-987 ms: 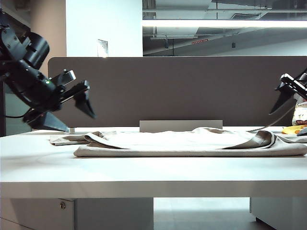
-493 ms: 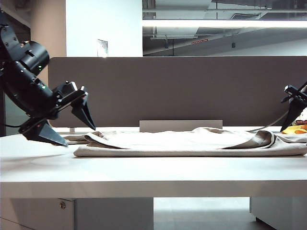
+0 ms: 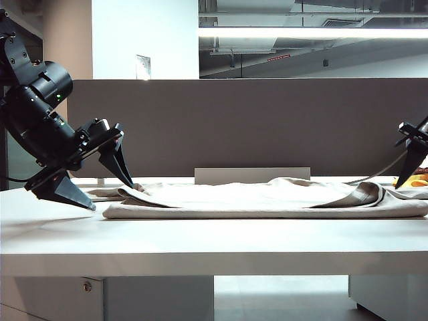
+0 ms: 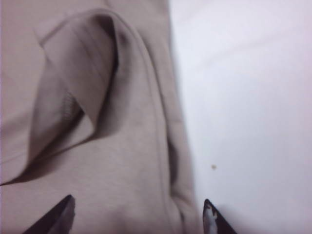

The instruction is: Fold the bottom side of the T-shirt horizontally towards the center, about one-third of the way, then fold the sleeve back towards the center, creating a straight line along the edge of the T-shirt, and finally fold the bottom of the T-shirt up towards the top, creating a neat rectangle.

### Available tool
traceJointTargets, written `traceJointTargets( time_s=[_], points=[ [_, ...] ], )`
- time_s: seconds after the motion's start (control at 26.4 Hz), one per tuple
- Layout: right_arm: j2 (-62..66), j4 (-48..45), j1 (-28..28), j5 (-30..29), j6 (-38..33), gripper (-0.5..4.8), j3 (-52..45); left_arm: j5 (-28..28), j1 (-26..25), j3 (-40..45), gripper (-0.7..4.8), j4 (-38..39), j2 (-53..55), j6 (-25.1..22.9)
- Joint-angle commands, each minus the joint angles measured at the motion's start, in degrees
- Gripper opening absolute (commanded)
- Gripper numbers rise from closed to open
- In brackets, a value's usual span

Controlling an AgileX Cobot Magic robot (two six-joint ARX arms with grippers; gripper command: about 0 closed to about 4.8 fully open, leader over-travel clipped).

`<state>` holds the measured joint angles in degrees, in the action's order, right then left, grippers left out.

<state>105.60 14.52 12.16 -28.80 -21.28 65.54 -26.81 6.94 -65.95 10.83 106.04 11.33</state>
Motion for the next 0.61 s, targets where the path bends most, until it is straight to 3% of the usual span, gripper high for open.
traceJointTargets(
  time_s=[0.04,0.15,0.27,0.34,0.61],
  points=[
    [-0.35,0.39,0.07,0.63,0.35,3.31,0.33,-0.42,0.22,-0.24,4.24,0.94,-0.24,-0.42],
    [-0.35,0.46,0.07,0.85,0.35,3.28,0.33,-0.46,0.63,-0.24,4.1,1.73,-0.22,-0.46],
    [-0.35,0.52,0.07,0.81,0.35,2.94,0.33,-0.42,1.7,-0.24,3.29,2.23,-0.22,-1.75],
    [-0.35,0.59,0.04,0.79,0.35,2.92,0.33,0.0,2.8,-0.24,3.09,2.27,-0.22,-2.29],
    [-0.28,1.38,0.04,0.81,0.35,2.91,0.33,2.19,4.66,-0.24,2.98,2.12,-0.22,-2.36]
  ],
)
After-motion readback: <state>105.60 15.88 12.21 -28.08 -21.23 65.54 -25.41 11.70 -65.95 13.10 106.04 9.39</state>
